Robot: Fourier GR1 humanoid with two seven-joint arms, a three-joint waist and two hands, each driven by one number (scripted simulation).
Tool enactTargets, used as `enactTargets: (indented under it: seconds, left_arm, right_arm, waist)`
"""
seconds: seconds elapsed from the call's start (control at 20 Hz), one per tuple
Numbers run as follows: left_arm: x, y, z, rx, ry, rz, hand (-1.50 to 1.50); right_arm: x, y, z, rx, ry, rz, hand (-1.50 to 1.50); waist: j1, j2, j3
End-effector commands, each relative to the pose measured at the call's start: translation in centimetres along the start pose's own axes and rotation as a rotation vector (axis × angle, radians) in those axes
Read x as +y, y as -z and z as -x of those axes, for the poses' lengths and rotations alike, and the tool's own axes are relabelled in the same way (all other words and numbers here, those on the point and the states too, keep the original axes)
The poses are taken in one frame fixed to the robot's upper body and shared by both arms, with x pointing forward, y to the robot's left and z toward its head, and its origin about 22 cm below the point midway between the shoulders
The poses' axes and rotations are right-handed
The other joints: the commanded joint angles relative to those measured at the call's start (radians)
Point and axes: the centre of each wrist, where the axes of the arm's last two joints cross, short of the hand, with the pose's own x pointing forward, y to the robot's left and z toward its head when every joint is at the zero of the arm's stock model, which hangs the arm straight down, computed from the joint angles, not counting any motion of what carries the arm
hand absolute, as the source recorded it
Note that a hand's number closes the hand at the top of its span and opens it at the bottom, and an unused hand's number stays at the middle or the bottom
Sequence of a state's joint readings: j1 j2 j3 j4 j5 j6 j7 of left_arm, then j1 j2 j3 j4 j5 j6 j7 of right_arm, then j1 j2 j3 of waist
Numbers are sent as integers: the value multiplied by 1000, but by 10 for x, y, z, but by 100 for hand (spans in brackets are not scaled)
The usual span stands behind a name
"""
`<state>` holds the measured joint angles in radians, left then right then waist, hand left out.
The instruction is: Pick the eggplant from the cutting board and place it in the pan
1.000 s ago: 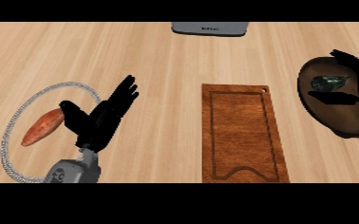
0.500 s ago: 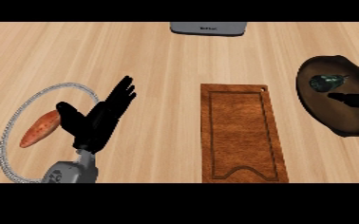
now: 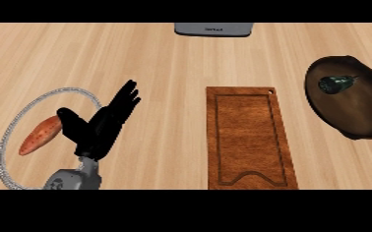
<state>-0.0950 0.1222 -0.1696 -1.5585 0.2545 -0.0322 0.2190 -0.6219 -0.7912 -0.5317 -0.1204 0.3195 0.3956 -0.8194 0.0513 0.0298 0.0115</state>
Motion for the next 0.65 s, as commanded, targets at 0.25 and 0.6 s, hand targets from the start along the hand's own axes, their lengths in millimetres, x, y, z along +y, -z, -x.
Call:
enactTargets:
  seconds: [0.25, 0.6]
  left_arm:
    - [4, -8, 7, 7, -9, -5, 0]
    - [-6, -2, 7, 11, 2, -4, 0]
  right_arm:
    - [-31, -31, 4, -75, 92, -115, -150]
    - [-43, -32, -6, -76, 77, -135, -150]
  waist:
    - [-8, -9, 0]
    - [-10, -9, 1]
